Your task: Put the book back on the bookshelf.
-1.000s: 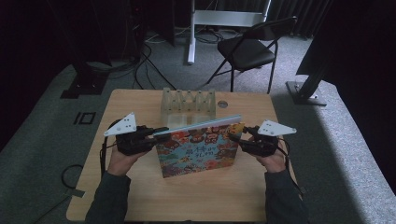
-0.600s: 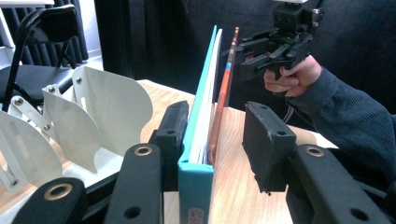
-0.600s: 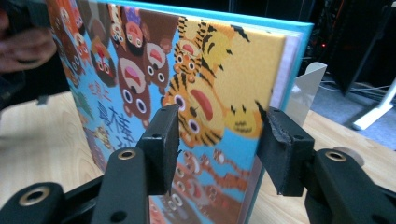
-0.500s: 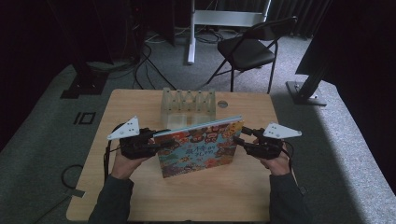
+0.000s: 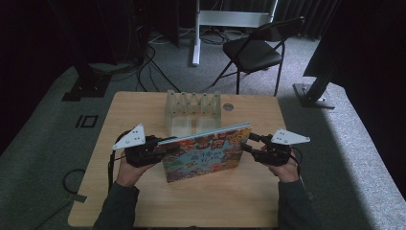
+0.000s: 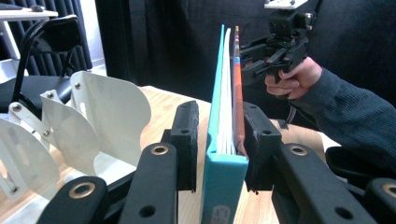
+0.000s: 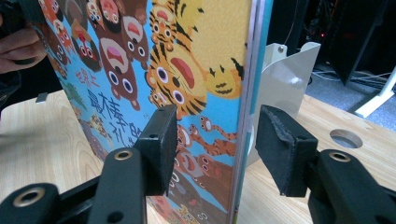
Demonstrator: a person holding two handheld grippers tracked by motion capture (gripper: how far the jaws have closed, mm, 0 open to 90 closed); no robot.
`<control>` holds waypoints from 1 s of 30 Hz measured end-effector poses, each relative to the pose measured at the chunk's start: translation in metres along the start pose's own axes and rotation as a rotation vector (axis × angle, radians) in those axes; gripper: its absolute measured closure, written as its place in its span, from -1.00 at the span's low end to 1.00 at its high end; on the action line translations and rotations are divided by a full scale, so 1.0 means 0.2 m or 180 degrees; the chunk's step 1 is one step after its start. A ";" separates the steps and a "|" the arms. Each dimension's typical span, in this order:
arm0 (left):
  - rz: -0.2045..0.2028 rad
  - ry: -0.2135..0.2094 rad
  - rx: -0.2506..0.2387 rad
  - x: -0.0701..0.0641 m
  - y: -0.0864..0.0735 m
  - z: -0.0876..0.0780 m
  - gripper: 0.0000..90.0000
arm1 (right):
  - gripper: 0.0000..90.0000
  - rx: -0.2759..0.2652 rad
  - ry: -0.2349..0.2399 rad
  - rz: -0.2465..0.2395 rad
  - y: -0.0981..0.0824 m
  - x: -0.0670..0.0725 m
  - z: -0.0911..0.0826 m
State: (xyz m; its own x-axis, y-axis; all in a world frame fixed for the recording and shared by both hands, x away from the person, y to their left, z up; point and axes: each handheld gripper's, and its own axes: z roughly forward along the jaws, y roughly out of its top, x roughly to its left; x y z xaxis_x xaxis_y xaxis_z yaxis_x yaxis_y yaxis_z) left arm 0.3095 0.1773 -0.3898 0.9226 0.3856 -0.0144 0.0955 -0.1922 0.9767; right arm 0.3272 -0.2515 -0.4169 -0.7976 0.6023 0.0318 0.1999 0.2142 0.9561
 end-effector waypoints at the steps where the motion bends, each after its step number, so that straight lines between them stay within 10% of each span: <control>1: -0.0003 0.0011 -0.0004 0.00 0.00 0.00 0.55 | 0.06 0.0010 -0.0005 0.0001 0.00 0.00 0.00; 30: 0.0013 -0.0081 -0.0185 -0.01 -0.05 0.10 0.47 | 0.05 0.0107 -0.0137 0.0110 -0.11 -0.03 -0.03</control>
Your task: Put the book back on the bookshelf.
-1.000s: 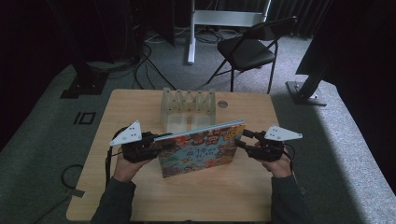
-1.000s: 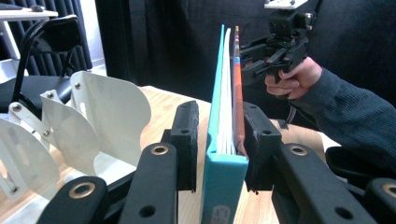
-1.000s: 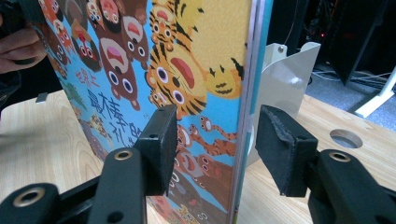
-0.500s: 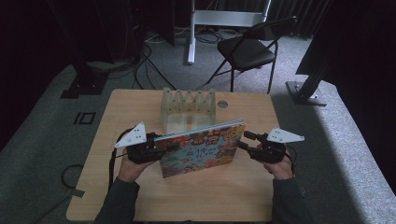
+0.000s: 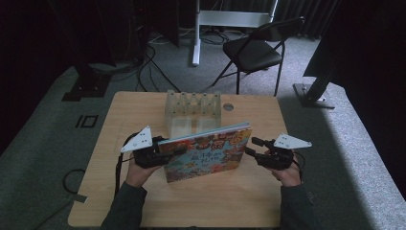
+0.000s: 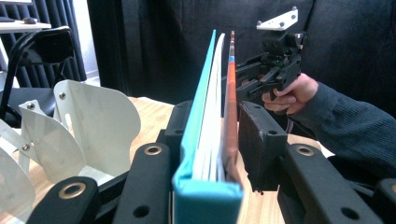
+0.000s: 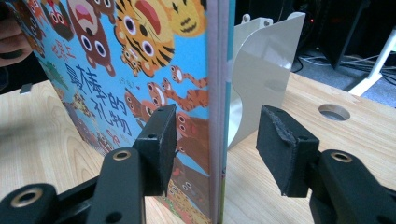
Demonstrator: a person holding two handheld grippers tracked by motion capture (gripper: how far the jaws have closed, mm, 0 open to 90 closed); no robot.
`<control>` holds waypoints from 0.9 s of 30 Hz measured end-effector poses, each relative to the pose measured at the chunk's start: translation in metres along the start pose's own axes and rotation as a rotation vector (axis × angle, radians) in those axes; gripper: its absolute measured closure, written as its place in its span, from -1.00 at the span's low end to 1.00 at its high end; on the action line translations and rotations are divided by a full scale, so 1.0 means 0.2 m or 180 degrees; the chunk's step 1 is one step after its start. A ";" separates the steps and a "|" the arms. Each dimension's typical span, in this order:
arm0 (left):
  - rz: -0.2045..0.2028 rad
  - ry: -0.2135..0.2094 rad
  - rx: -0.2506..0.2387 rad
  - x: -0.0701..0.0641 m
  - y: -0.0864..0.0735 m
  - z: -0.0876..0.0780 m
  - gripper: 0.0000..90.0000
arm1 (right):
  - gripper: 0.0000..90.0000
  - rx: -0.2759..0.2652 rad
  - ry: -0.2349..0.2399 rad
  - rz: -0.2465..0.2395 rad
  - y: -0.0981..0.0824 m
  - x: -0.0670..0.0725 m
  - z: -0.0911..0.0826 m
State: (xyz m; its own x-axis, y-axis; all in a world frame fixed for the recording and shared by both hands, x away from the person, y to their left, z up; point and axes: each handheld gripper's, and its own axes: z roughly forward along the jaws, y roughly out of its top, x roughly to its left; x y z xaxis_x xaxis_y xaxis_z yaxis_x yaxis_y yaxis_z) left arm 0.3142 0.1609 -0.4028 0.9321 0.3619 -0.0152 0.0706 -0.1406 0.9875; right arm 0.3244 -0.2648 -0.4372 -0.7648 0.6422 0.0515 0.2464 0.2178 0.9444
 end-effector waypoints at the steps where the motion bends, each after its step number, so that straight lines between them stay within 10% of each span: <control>1: 0.0002 0.0000 -0.0005 0.00 0.00 0.00 0.47 | 0.05 0.0008 -0.0007 -0.0002 0.00 0.00 0.00; 27: 0.0072 0.0033 -0.0092 0.00 -0.01 0.05 0.56 | 0.05 0.0142 -0.0105 0.0073 -0.08 -0.04 0.01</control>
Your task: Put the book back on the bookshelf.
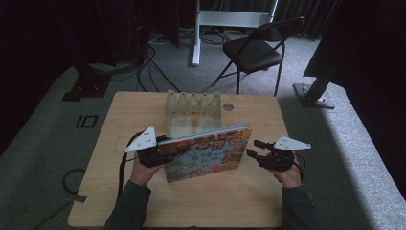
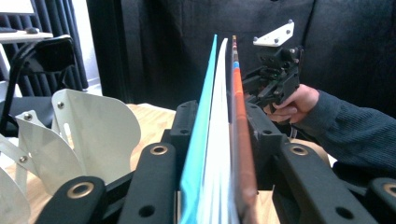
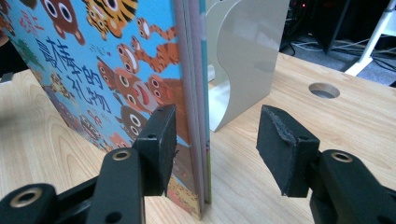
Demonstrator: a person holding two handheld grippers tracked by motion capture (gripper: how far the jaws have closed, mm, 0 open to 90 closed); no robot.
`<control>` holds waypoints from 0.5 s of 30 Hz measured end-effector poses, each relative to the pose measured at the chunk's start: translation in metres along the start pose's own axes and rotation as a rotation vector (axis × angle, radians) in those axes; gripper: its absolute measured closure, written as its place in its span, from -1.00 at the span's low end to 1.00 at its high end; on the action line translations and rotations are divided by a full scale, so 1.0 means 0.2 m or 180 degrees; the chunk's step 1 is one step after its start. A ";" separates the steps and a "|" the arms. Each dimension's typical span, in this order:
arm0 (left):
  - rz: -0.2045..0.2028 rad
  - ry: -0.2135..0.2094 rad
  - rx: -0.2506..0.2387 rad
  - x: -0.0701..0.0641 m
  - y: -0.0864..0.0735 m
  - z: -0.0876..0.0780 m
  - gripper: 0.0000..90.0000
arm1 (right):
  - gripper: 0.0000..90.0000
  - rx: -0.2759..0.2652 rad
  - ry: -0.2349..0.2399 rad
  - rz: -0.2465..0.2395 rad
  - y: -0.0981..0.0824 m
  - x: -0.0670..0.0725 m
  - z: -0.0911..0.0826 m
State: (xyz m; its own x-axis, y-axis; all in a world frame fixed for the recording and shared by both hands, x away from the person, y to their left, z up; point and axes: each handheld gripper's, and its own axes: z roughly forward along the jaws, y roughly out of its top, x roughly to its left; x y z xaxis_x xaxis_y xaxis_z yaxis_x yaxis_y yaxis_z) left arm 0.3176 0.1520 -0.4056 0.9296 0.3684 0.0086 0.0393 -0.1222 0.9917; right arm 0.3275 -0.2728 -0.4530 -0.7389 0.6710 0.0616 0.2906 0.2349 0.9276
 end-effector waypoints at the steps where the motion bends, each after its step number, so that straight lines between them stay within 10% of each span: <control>1: 0.0002 -0.0001 -0.0015 0.00 0.00 0.00 0.56 | 0.05 0.0003 0.0000 0.0011 0.00 0.00 0.00; 15: -0.0051 -0.0077 -0.0098 0.02 -0.04 0.00 0.62 | 0.04 0.0039 -0.0033 0.0068 -0.04 -0.03 0.00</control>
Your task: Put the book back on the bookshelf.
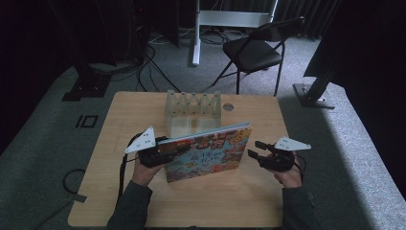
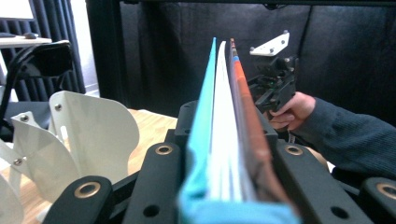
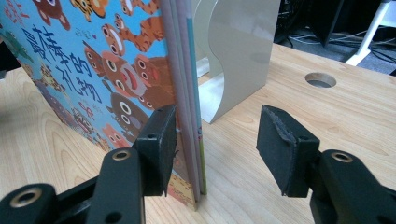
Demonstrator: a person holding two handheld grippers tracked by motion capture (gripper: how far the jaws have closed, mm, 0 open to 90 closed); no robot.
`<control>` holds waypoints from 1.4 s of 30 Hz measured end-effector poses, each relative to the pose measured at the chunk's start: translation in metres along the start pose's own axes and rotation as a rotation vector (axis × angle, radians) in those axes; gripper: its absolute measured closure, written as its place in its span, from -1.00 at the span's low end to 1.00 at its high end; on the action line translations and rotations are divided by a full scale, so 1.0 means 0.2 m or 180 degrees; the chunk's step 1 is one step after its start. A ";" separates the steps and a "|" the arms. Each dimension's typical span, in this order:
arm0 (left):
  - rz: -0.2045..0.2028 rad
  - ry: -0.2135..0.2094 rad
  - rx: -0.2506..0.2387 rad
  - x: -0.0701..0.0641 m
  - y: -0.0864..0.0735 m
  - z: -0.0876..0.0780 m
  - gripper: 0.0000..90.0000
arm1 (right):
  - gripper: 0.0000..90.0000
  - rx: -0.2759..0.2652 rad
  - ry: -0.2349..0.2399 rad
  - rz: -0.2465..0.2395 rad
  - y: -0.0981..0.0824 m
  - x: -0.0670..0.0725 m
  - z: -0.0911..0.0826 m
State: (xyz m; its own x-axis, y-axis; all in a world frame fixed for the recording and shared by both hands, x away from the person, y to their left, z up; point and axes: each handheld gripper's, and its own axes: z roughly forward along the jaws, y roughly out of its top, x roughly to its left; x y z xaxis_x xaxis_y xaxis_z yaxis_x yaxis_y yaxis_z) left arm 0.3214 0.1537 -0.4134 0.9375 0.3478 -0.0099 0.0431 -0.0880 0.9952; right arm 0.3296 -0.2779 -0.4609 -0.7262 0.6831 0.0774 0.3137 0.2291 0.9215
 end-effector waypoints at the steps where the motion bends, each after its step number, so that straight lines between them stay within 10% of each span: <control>1: 0.0000 0.0000 0.0000 0.00 0.00 0.00 0.62 | 0.04 0.0000 0.0000 0.0000 0.00 0.00 0.00; 16: 0.0094 -0.0150 -0.0010 0.00 0.00 0.00 0.68 | 0.04 0.0017 -0.0007 0.0033 -0.02 -0.01 0.00; 42: 0.0221 0.0077 -0.0082 -0.06 -0.02 0.01 0.72 | 0.04 0.0085 -0.0093 0.0044 -0.05 -0.02 0.02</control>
State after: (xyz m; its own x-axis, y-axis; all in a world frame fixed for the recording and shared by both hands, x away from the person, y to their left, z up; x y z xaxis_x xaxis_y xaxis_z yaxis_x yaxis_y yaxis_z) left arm 0.3114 0.1472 -0.4166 0.9293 0.3641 0.0612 -0.0307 -0.0888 0.9956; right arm 0.3321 -0.2806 -0.4710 -0.7036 0.7062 0.0784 0.3400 0.2377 0.9099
